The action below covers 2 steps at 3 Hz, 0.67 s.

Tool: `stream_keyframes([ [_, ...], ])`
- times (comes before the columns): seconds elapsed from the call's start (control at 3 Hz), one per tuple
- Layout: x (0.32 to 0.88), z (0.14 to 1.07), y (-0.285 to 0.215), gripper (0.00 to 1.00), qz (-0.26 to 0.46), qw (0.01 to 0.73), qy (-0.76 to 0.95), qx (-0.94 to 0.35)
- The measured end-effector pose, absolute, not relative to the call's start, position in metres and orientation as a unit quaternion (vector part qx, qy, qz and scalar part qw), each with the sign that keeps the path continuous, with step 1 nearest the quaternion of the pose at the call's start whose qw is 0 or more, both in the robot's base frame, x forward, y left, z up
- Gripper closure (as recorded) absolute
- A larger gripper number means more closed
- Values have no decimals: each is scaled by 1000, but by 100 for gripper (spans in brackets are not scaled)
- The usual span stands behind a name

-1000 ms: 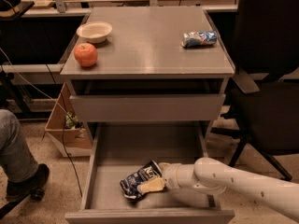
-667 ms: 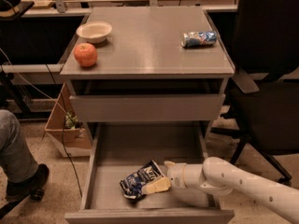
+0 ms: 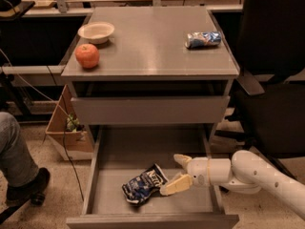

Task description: Place blue chip bag into middle drawer

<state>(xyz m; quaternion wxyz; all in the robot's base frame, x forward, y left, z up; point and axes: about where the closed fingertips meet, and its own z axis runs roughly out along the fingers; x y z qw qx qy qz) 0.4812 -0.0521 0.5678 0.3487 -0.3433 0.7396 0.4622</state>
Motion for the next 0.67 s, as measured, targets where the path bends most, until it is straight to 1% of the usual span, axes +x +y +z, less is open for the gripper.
stream_keyframes([
  [0.33,486,647,-51,0,427,371,719,-404],
  [0.67,486,651,-51,0,422,372,720,-407],
])
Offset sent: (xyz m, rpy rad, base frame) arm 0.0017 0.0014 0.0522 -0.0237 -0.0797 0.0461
